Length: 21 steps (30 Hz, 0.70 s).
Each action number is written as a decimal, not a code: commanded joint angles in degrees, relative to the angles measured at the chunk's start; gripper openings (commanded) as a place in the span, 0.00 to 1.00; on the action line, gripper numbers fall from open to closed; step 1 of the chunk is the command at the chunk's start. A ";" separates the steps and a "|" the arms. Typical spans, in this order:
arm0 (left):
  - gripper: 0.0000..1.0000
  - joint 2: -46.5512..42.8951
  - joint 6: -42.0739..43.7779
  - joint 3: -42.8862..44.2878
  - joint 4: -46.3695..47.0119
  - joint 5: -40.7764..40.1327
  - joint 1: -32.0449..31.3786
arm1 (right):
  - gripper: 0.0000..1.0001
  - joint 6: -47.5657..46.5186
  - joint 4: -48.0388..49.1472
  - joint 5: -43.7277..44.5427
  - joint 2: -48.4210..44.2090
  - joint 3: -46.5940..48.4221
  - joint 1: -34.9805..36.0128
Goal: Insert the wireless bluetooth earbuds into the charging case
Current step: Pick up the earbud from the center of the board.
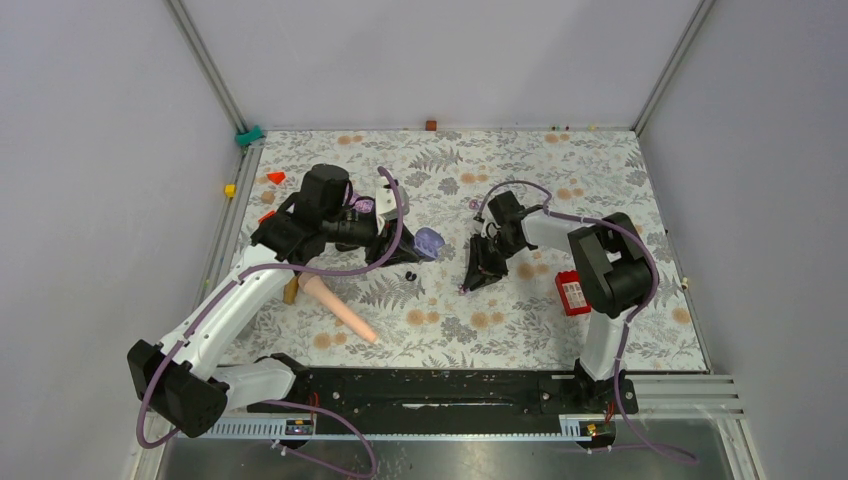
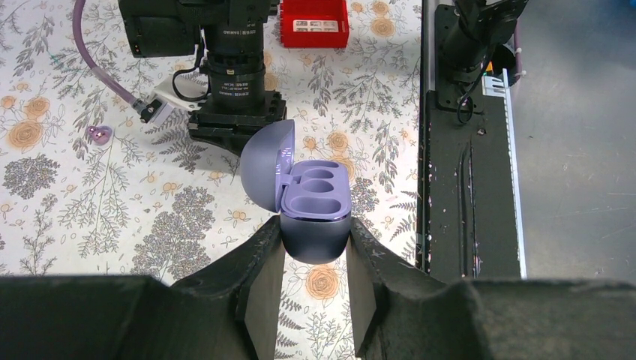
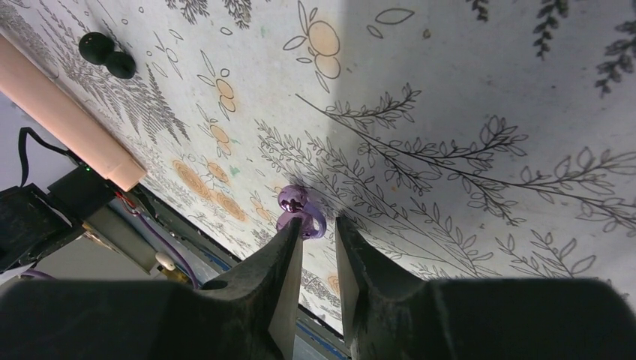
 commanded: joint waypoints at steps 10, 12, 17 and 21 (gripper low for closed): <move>0.02 -0.07 0.80 2.61 1.31 -1.03 -0.12 | 0.31 3.55 6.75 -0.69 -1.44 -4.13 1.37; 0.02 -0.13 0.77 2.71 1.29 -1.03 -0.06 | 0.27 4.34 7.93 -2.04 -1.25 -4.33 1.37; 0.02 0.03 0.94 2.99 0.95 -0.99 -0.09 | 0.13 5.09 9.69 -4.99 -0.99 -3.90 1.29; 0.02 0.04 0.97 2.96 0.93 -0.96 -0.13 | 0.10 6.60 12.23 -7.65 -2.26 -4.47 0.95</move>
